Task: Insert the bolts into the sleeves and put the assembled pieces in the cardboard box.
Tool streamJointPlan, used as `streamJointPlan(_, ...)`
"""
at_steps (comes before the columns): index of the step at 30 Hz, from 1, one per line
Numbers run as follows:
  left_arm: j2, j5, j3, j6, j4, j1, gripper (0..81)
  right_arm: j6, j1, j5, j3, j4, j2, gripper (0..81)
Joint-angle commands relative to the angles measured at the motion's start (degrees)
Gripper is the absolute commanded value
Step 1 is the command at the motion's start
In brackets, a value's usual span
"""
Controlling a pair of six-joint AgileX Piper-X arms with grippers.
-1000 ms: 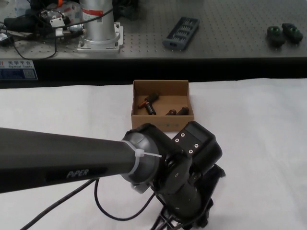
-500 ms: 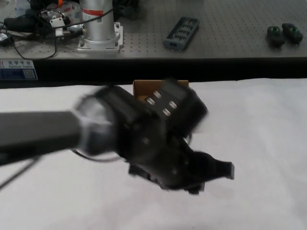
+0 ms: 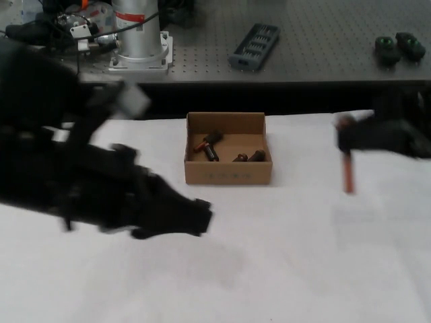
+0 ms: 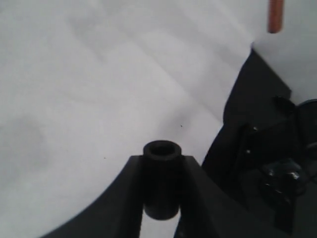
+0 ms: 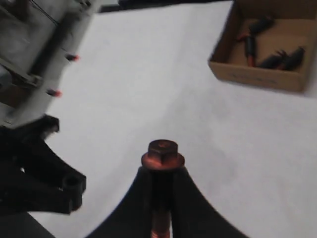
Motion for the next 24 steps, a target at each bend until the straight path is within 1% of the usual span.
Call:
streamJointPlan(1, -0.6, 8.1, 0.9, 1.0, -3.6, 2.0, 0.6, 3.9, -0.3, -4.2, -0.1, -7.1, 1.8, 1.9)
streamJointPlan(2, -0.2, 9.6, 1.2, 1.0, -4.8, 2.5, 0.6, 5.2, -0.2, -5.5, -0.1, -9.2, 2.7, 1.9)
streamJointPlan(5, 1.0, 9.7, 1.5, 0.5, -8.3, 2.8, 0.6, 8.9, 0.2, -8.7, -0.1, -14.9, 5.4, 1.9)
streamJointPlan(11, 4.3, 9.4, 1.5, -6.8, -15.3, 2.4, 0.6, 9.5, 3.8, -8.8, -0.1, -22.0, 7.5, 1.9)
streamJointPlan(17, 5.8, 9.4, 1.5, -12.1, -24.5, 2.4, 0.6, 9.5, 6.3, -8.8, -0.1, -24.7, 7.8, 1.9)
streamJointPlan(24, 6.0, 9.4, 1.5, -14.6, -27.2, 2.4, 0.6, 9.5, 6.4, -8.8, -0.1, -25.4, 7.8, 1.9)
